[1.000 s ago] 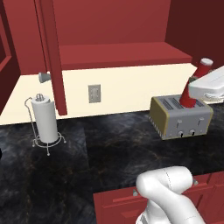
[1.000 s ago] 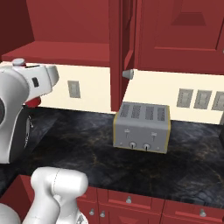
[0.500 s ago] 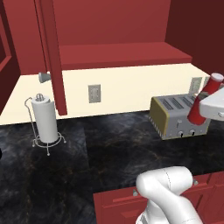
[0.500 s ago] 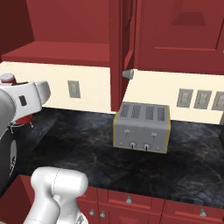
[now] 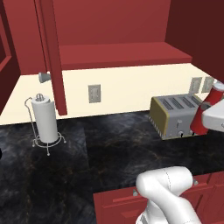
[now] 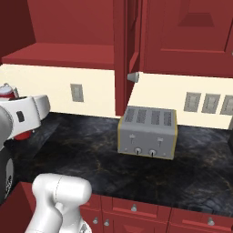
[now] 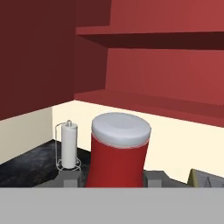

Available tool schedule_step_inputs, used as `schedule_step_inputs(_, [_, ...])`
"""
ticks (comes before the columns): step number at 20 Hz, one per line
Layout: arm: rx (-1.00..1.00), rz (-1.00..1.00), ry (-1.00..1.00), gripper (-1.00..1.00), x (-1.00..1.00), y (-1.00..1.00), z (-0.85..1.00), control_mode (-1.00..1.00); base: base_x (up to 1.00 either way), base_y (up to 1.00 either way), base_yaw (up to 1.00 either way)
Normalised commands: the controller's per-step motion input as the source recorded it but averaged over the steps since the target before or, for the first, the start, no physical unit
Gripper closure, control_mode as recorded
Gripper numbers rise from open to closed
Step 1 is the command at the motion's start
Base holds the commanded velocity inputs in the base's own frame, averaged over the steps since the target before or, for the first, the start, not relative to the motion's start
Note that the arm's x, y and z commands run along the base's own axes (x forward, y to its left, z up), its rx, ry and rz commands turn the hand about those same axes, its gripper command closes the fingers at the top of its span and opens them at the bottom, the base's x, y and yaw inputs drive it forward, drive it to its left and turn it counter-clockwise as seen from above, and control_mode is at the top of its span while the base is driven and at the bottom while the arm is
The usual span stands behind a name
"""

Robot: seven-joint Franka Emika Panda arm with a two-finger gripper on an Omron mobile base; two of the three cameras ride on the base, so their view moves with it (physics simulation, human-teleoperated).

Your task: Take 2 condiments from the cabinet and move them on the counter near the stove.Make sure the condiments are lined up with each other, next to each other.

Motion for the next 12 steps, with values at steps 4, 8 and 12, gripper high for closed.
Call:
schedule_step_inputs(4, [0.0,0.0,0.0,1.0,0.0,0.0,0.0,1.0,0.03,0.0,0.0])
schedule_step_inputs(8, [0.0,0.0,0.0,1.0,0.0,0.0,0.0,1.0,0.0,0.0,0.0])
schedule_step_inputs(12, [0.0,0.0,0.0,1.0,0.0,0.0,0.0,1.0,0.0,0.0,0.04])
